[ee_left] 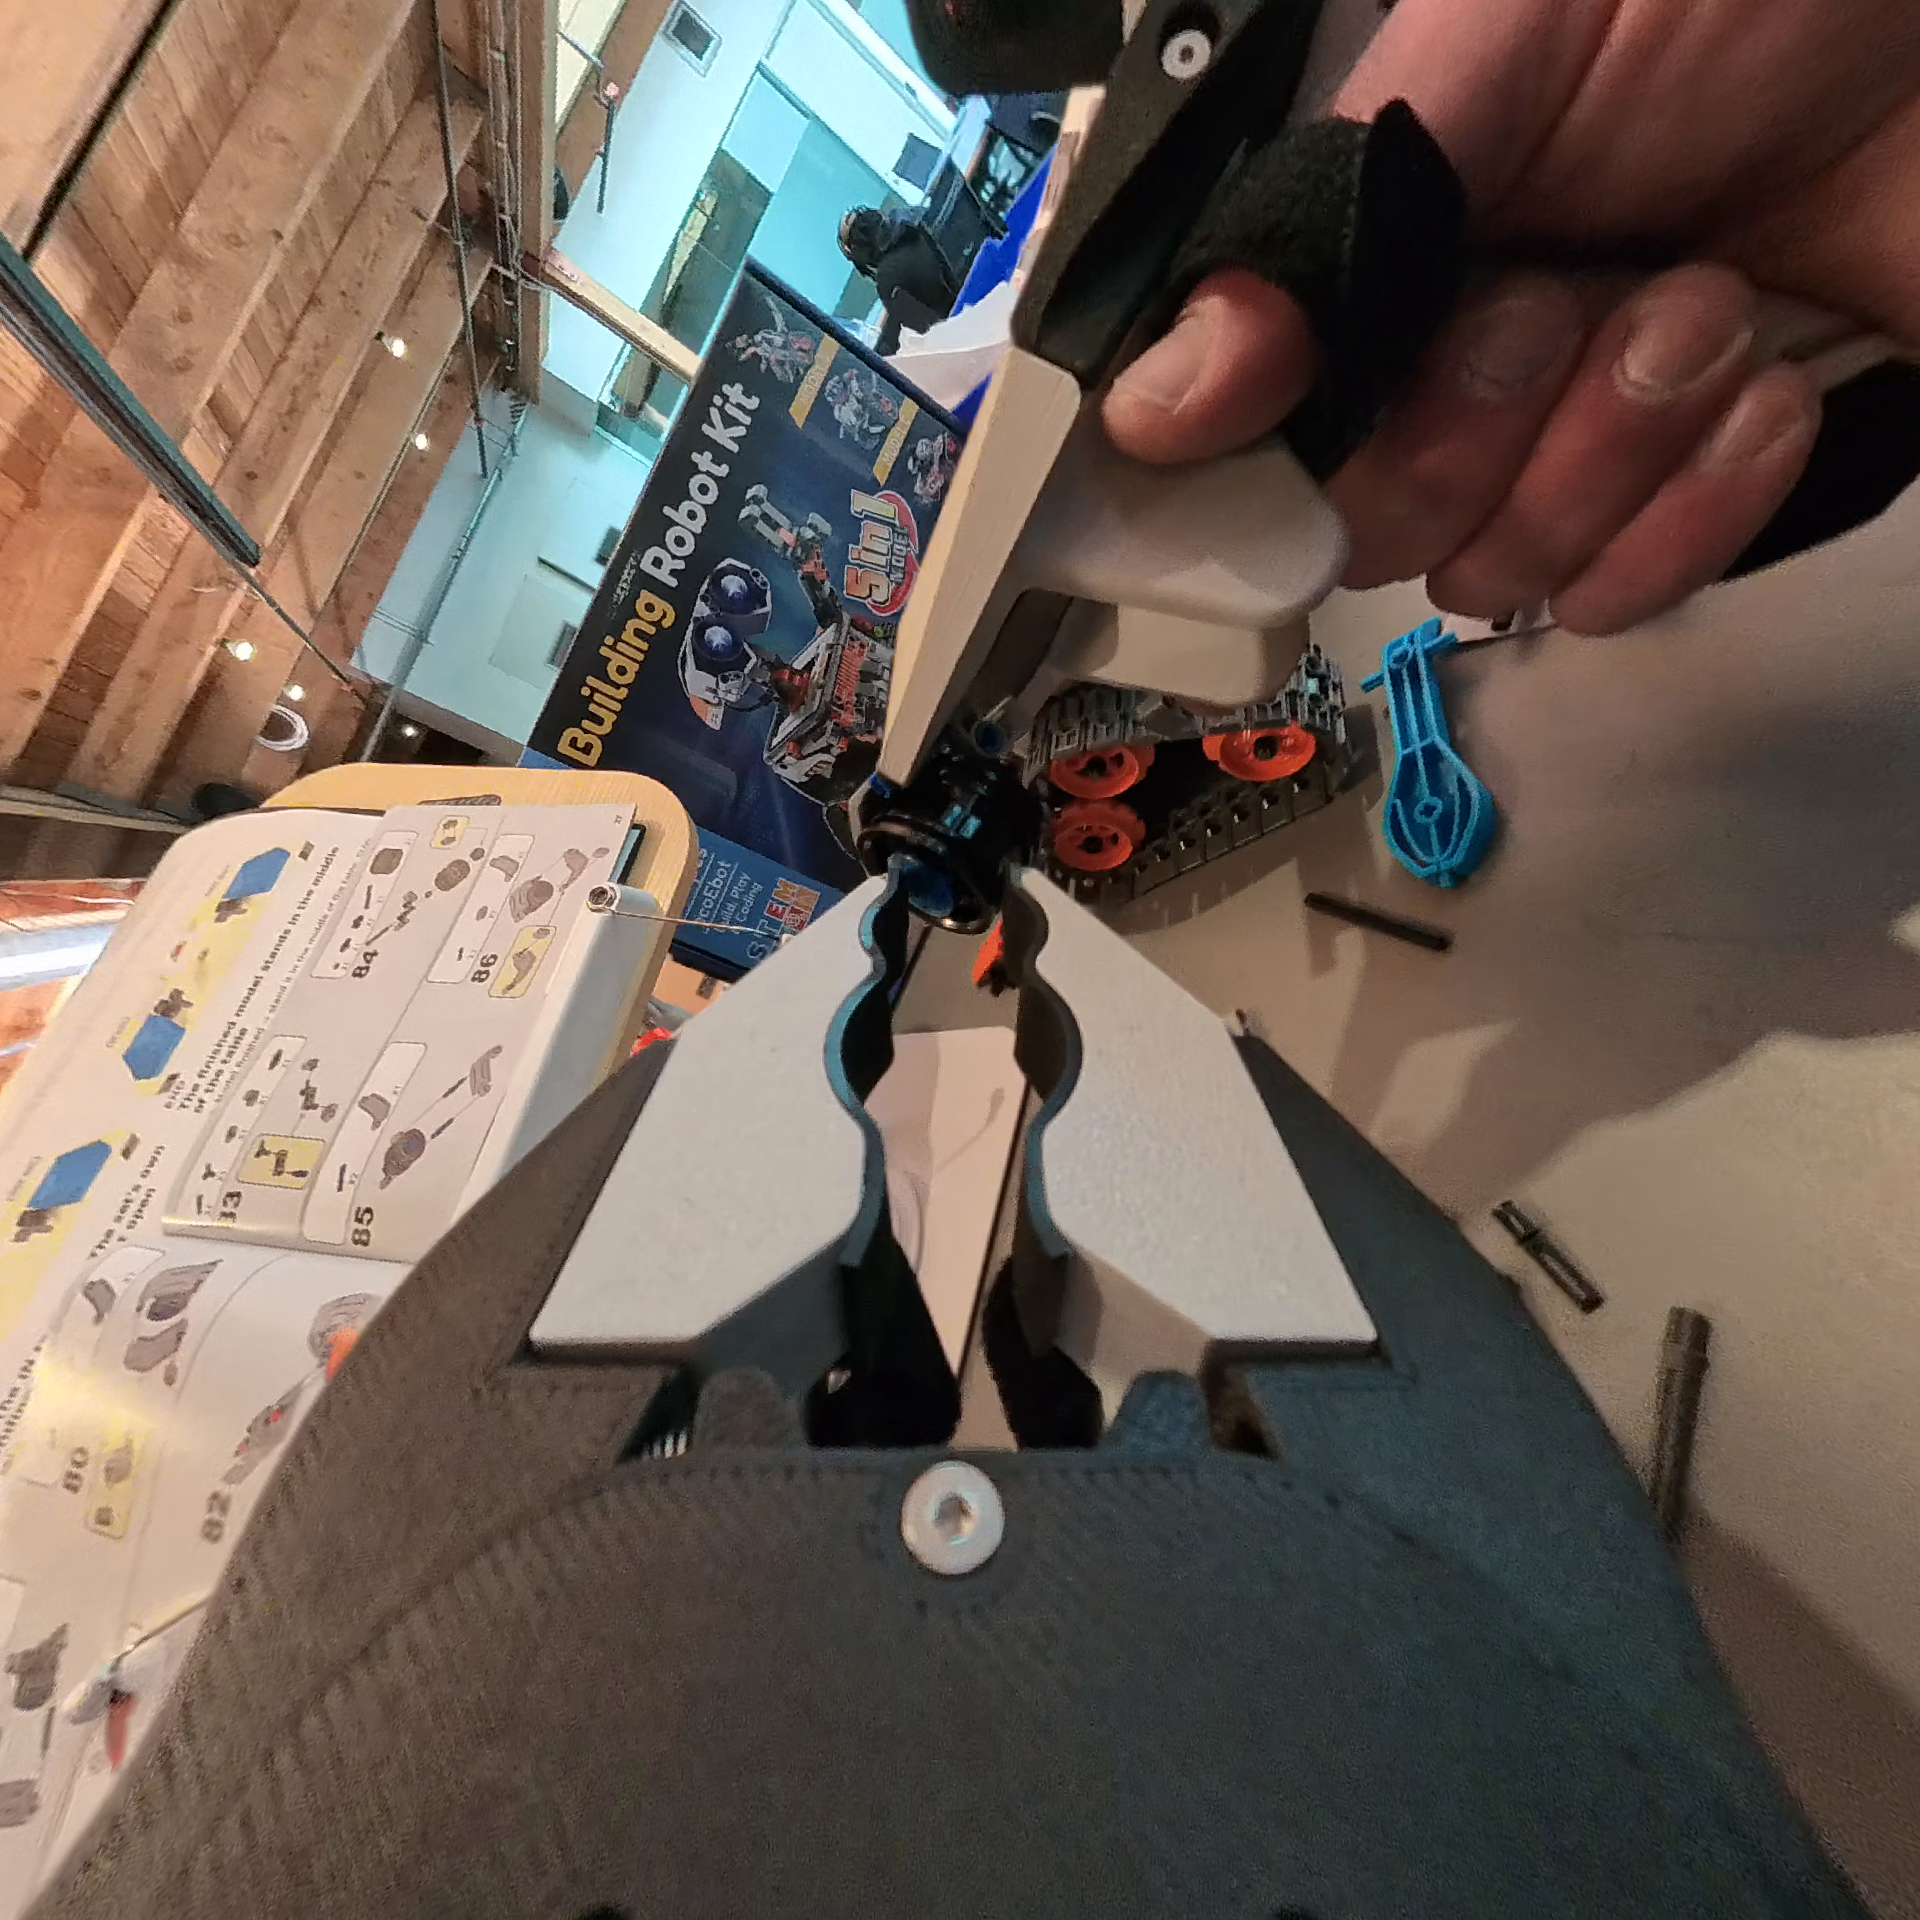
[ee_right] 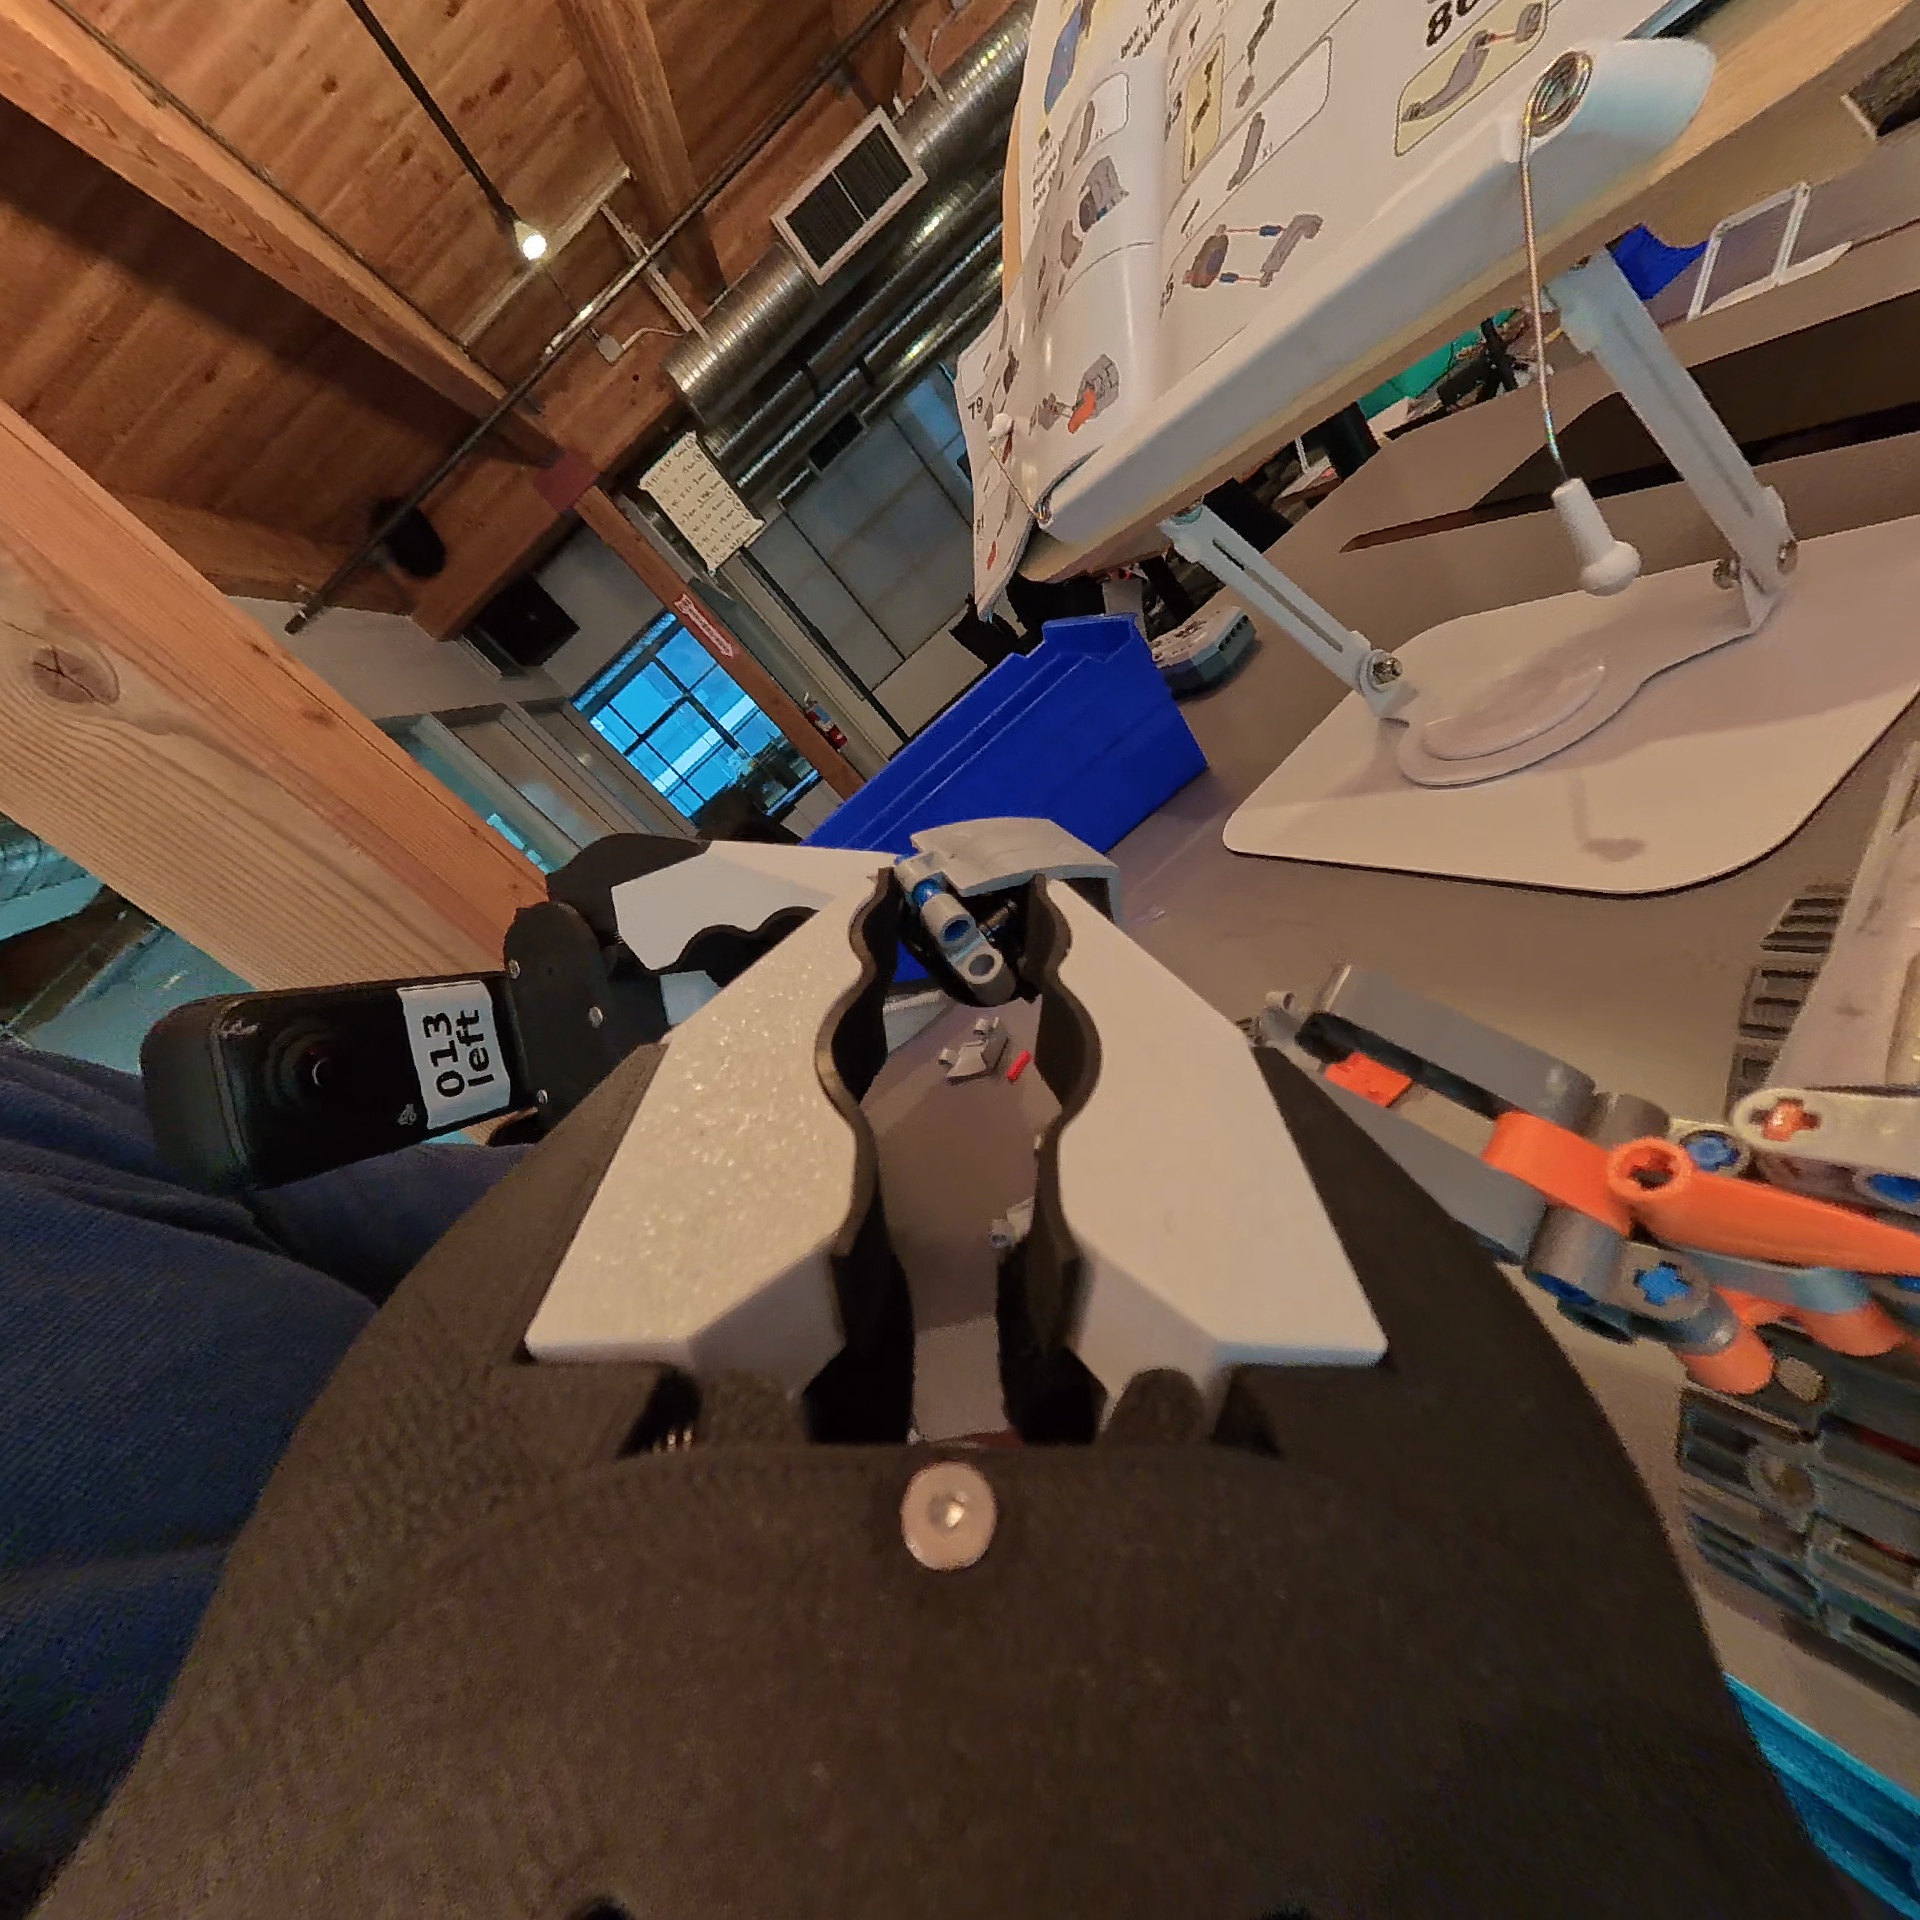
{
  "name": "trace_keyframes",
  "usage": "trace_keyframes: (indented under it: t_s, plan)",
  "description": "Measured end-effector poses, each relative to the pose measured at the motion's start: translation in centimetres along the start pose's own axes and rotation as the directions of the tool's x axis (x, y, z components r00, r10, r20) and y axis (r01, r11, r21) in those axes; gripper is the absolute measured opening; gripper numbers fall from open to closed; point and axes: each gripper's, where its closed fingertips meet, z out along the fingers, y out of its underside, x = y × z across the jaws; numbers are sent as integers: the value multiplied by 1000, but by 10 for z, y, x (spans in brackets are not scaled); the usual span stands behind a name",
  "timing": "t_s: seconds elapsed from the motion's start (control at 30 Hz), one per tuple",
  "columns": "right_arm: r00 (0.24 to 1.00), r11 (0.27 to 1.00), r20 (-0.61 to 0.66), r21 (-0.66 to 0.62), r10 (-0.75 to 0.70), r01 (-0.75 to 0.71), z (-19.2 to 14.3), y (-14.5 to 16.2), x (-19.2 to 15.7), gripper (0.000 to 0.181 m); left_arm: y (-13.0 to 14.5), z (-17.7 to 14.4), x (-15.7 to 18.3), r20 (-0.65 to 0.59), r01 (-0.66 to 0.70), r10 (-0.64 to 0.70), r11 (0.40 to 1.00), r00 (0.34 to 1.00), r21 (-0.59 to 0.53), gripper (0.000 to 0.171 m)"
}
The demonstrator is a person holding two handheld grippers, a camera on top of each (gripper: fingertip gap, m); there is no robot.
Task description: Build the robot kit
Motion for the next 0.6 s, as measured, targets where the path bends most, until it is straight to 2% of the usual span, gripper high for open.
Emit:
trace_keyframes:
  t_s: [0.43,0.6]
  plan:
    - [992,984,-47,-139,-116,108,1,20,5,21,3,-4,16,-77,-90,90,996,993,0,14]
    - [990,980,-45,-155,-130,122,1,22,6,21,3,-4,16,-92,-42,43,999,995,14,12]
